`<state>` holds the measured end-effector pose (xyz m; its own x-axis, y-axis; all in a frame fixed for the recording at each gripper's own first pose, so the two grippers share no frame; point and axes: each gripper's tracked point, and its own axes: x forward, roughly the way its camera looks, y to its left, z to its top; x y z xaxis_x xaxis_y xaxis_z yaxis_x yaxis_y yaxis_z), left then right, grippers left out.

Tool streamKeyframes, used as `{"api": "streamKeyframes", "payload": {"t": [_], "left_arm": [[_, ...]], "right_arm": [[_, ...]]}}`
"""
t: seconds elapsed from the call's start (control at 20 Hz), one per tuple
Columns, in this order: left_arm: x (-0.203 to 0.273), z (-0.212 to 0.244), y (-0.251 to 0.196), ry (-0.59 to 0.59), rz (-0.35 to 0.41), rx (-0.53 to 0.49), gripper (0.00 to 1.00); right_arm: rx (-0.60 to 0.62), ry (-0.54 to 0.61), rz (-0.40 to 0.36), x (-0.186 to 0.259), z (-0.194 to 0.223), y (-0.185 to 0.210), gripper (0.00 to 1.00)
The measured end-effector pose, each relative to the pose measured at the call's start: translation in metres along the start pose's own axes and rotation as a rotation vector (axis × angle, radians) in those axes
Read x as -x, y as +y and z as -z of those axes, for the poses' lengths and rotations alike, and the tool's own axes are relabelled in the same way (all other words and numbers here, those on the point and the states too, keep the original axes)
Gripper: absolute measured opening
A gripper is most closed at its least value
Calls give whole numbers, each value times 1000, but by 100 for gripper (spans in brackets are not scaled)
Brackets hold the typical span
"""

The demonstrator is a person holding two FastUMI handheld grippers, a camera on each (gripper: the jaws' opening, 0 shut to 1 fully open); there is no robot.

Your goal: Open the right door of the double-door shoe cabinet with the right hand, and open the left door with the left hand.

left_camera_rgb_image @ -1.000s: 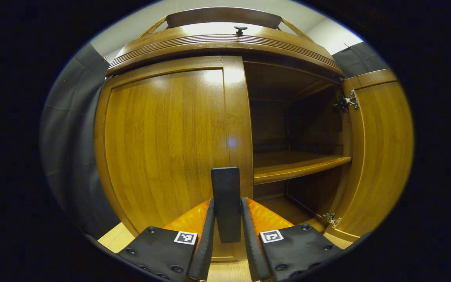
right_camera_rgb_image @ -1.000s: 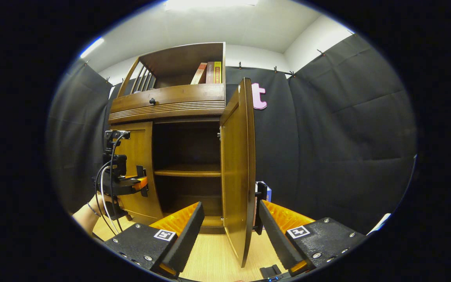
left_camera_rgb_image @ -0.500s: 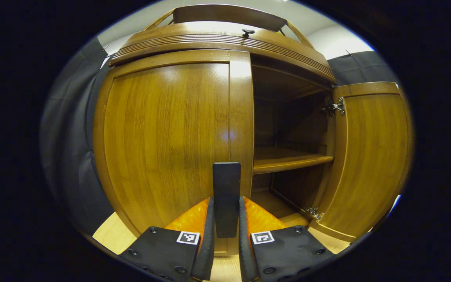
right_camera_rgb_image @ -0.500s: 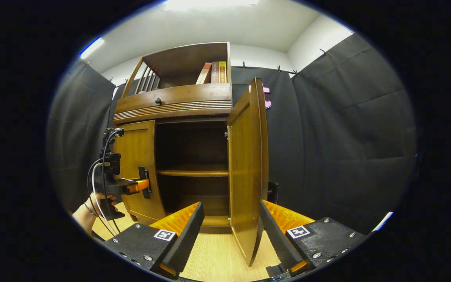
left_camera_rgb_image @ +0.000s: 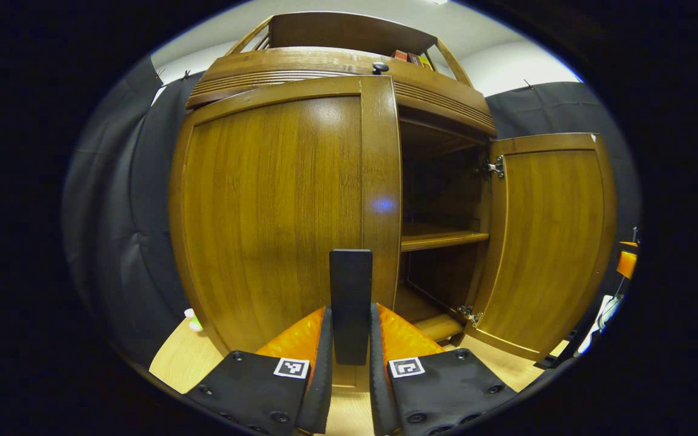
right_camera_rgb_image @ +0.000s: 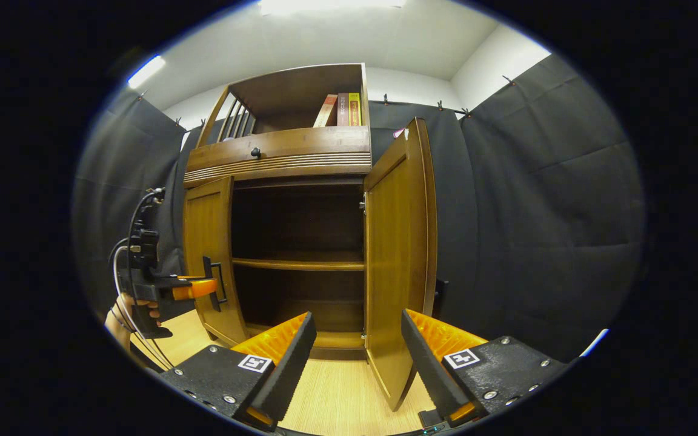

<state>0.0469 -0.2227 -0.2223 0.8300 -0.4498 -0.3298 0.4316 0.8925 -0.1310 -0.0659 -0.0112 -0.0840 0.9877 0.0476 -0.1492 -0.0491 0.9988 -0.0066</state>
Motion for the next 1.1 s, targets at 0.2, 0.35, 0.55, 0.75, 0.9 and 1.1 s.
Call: {"api": "streamKeyframes", "payload": {"t": [0.2, 0.35, 0.55, 0.75, 0.9, 1.1], "left_arm": [[29, 0, 7, 1, 9, -4, 34], [48, 1, 4, 8, 57, 31, 27], [59, 27, 67, 37, -144, 45, 10], [29, 1, 10, -73, 11, 72, 8], [-8, -7, -11, -67, -9, -23, 12], [-52, -4, -6, -32, -91, -59, 36]], "right_arm": [[4, 2, -9, -1, 1, 5, 88], [2, -3, -16, -1, -1, 10, 88], [1, -19, -40, -1, -5, 19, 88], [-2, -38, -42, -9, -11, 20, 88], [-25, -7, -64, -13, -1, 27, 88], [-32, -6, -41, -12, 3, 13, 88]]}}
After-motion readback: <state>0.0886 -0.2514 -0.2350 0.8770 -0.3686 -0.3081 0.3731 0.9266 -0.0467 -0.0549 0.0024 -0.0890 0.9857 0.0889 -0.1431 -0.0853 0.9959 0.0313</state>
